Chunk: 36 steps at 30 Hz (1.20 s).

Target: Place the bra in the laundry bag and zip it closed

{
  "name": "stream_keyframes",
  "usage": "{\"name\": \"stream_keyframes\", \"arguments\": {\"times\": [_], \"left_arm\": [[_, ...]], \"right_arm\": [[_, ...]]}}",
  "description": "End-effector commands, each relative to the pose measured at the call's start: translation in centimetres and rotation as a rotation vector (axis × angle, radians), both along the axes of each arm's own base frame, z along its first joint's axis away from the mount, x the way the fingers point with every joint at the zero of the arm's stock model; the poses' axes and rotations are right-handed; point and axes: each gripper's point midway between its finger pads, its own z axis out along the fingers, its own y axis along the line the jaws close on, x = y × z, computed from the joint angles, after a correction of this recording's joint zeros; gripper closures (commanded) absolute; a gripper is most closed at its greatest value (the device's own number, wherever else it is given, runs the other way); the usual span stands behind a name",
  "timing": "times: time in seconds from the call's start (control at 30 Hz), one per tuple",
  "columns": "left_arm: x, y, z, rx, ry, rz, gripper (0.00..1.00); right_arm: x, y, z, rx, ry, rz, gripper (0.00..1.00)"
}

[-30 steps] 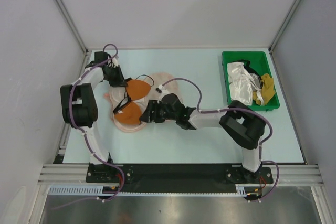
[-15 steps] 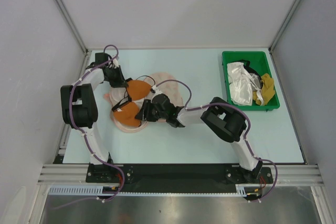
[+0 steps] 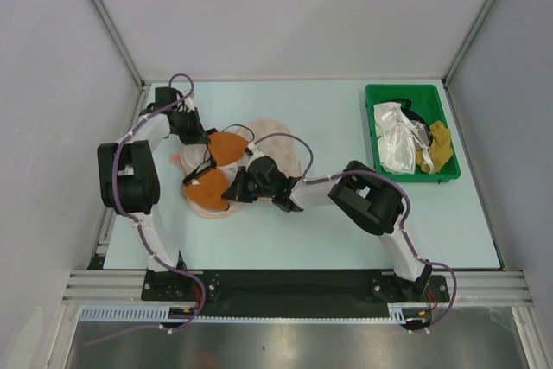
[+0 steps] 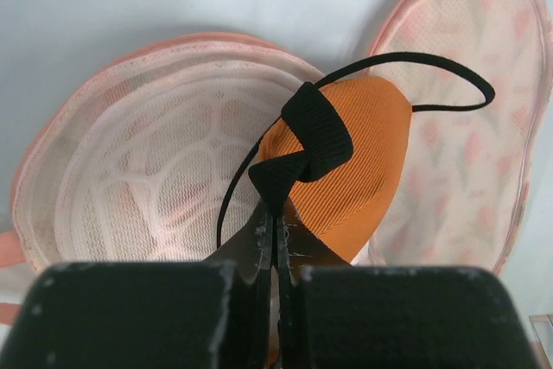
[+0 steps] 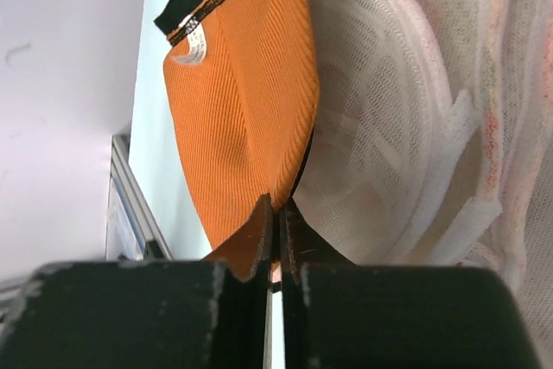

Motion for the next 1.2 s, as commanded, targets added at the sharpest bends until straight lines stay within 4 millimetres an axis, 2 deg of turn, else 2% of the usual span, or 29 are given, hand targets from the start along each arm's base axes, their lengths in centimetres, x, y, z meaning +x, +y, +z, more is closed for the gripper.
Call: {"name": "stream_keyframes", "arguments": {"times": [0.0,0.07,0.1,0.17,0.2,0.23,0.27,0.3,0.33,0.37,0.4,0.43,0.47,0.5,0.57,0.6,0.67,0.7,0.73,0.83,1.03,1.07,1.17], "left_arm": [[0.0,0.7,3.3,0.006,-0.081,0.029,1.0],[-0.4,0.7,3.2,0.004,-0.072,0.044,1.0],[-0.6,0.6,3.2,-0.004,-0.067,0.045,1.0],[-1.1,0.5,3.4,-0.015,-0.06,0.054,1.0],[-1.3,0.4,3.6,-0.017,-0.065,0.054,1.0],[-1.6,0.4,3.5,-0.016,-0.063,0.053,1.0],[-1.8,0.4,3.8,-0.016,-0.066,0.05,1.0],[-2.0,0.4,4.3,-0.009,-0.077,0.047,1.0],[-2.4,0.4,4.2,-0.004,-0.066,0.049,1.0],[-2.6,0.7,4.3,0.005,-0.068,0.056,1.0],[-2.8,1.1,4.8,0.013,-0.078,0.065,1.0],[-3.1,1.7,4.5,0.035,-0.068,0.08,1.0],[-3.2,2.1,4.3,0.051,-0.065,0.081,1.0],[-3.3,2.5,3.5,0.061,-0.044,0.084,1.0],[-3.9,2.9,2.4,0.076,0.003,0.076,1.0],[-4.1,3.0,2.0,0.083,0.017,0.077,1.0],[-4.4,3.4,0.8,0.097,0.047,0.087,1.0],[-4.4,3.4,0.4,0.106,0.056,0.089,1.0],[-4.4,3.7,0.0,0.114,0.064,0.093,1.0],[-3.7,4.2,-0.4,0.135,0.065,0.098,1.0],[-3.7,4.9,-2.7,0.157,0.128,0.12,1.0],[-3.8,5.0,-3.0,0.163,0.135,0.124,1.0],[-4.1,5.4,-3.3,0.181,0.144,0.139,0.91]], "right_arm": [[2.0,-0.5,2.9,0.034,-0.069,0.048,1.0],[1.7,-1.3,4.0,0.012,-0.068,0.146,1.0],[2.9,-2.5,4.0,-0.021,-0.114,0.188,1.0],[2.3,-3.4,4.6,-0.042,-0.128,0.313,1.0],[3.1,-4.4,4.3,-0.075,-0.186,0.359,1.0],[2.3,-5.2,3.8,-0.101,-0.151,0.418,1.0],[2.9,-5.0,4.3,-0.096,-0.179,0.446,1.0],[3.4,-6.0,3.8,-0.123,-0.188,0.471,1.0],[2.9,-6.6,3.7,-0.116,-0.156,0.513,1.0],[3.0,-6.7,4.1,-0.098,-0.169,0.539,1.0],[3.1,-6.9,3.9,-0.09,-0.165,0.561,1.0],[3.0,-7.4,3.6,-0.089,-0.162,0.596,1.0],[3.4,-7.0,4.6,-0.08,-0.192,0.616,1.0],[3.5,-6.9,3.7,-0.094,-0.179,0.635,1.0],[3.1,-6.6,3.3,-0.11,-0.173,0.681,1.0],[3.4,-5.8,3.2,-0.104,-0.184,0.702,1.0],[2.6,-5.3,2.6,-0.112,-0.162,0.747,1.0],[3.0,-4.7,3.4,-0.105,-0.183,0.755,1.0],[2.5,-4.8,2.5,-0.111,-0.148,0.772,1.0],[2.6,-4.5,2.2,-0.109,-0.133,0.791,1.0],[2.9,-4.3,1.5,-0.152,-0.12,0.813,1.0],[2.9,-4.0,1.4,-0.157,-0.121,0.808,0.98],[3.4,-3.6,1.0,-0.192,-0.146,0.786,0.88]]}}
